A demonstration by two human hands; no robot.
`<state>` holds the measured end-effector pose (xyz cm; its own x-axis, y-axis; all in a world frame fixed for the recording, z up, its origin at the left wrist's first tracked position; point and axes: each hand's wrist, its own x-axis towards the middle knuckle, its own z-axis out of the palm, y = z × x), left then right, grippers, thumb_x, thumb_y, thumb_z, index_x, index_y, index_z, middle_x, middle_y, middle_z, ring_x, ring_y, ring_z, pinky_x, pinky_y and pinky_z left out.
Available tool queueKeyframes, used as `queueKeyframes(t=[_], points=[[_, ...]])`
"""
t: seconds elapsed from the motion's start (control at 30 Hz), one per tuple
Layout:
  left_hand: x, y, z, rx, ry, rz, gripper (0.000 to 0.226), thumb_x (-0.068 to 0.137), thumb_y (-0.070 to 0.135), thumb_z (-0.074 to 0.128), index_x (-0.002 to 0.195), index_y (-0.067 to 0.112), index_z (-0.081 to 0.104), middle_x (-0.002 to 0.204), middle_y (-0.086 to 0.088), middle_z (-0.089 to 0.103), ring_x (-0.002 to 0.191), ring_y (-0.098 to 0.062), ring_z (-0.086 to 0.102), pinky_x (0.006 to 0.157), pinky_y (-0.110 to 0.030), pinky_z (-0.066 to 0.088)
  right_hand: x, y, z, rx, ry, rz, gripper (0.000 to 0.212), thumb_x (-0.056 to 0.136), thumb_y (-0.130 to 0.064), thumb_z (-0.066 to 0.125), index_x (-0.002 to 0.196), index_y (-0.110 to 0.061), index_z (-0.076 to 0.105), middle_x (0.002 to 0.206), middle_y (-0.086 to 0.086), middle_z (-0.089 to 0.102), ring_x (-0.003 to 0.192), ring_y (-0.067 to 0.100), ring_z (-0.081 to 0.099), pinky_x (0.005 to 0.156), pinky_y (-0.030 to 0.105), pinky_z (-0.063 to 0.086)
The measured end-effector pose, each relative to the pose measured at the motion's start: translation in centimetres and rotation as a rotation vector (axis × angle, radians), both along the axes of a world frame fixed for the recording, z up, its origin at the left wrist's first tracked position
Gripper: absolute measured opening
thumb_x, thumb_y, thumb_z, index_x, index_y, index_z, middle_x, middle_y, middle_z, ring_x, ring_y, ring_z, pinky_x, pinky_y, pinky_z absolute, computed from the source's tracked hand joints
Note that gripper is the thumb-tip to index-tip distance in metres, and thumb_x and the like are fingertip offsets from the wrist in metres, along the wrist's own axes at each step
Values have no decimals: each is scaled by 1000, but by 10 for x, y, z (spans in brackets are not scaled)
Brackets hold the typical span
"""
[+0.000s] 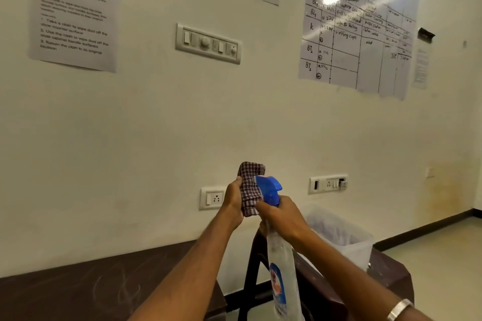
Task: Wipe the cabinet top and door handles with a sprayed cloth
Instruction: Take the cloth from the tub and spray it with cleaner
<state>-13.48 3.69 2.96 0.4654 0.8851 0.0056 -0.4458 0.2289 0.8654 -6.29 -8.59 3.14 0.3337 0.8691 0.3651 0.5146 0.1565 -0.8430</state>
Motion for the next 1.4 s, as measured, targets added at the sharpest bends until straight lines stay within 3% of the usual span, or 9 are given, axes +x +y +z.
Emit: queueKeyframes(t=[0.23, 0.43, 0.57, 0.7, 0.9, 1.1, 1.27, 1.4], points=[[-3, 5, -3, -4, -52, 32, 39, 101, 34, 34, 102, 8, 62, 88, -13, 71, 75, -27, 69, 59, -37, 56, 12, -7, 4, -20, 33, -45, 17, 89, -23, 59, 84, -7, 58, 60, 3, 57, 48, 10, 56, 54, 23, 50], [-5, 4, -1, -4, -47, 35, 41, 101, 35, 32, 96, 9, 63, 82, -11, 72, 71, -25, 69, 54, -34, 55, 6, -11, -2, -11, -2, -15, 13, 90, -20, 59, 83, -9, 57, 58, -1, 55, 41, 1, 54, 44, 9, 44], [-6, 3, 1, -5, -38, 24, 44, 102, 37, 31, 93, 9, 64, 77, -9, 73, 69, -22, 68, 56, -33, 55, -2, -12, -5, -63, 42, 60, 15, 89, -22, 59, 83, -9, 56, 58, 3, 58, 45, 9, 56, 51, 21, 51], [-6, 2, 0, -8, -47, 7, 46, 101, 38, 30, 90, 9, 64, 65, -5, 73, 55, -18, 69, 47, -27, 54, -7, -11, -10, -111, 1, 69, 14, 86, -25, 59, 81, -13, 56, 58, 1, 59, 47, 11, 58, 53, 23, 51], [-6, 4, -1, 14, -53, 36, 40, 100, 36, 34, 99, 9, 63, 86, -10, 71, 74, -25, 68, 59, -35, 55, 2, -14, -9, -22, 69, -6, 15, 89, -20, 59, 81, -7, 55, 59, 7, 56, 42, 9, 54, 47, 19, 49], [-7, 3, -2, 21, -48, 48, 38, 101, 37, 33, 98, 13, 62, 91, -12, 69, 78, -26, 67, 60, -37, 54, 6, -19, -10, -58, -1, -20, 15, 89, -20, 58, 80, -8, 54, 56, 1, 54, 38, 1, 50, 43, 9, 42], [-7, 3, -1, 18, -62, 27, 43, 101, 37, 30, 102, 8, 63, 87, -12, 71, 75, -25, 68, 60, -35, 55, -1, -22, -16, -72, 68, 55, 17, 90, -23, 58, 89, -6, 56, 63, 7, 57, 50, 13, 56, 56, 25, 52], [-6, 3, 0, 23, -50, 29, 44, 101, 39, 31, 102, 9, 63, 89, -12, 71, 76, -26, 68, 60, -34, 55, -11, -23, -23, -146, 20, 90, 15, 88, -25, 59, 86, -11, 55, 62, 4, 59, 50, 11, 58, 55, 23, 53]])
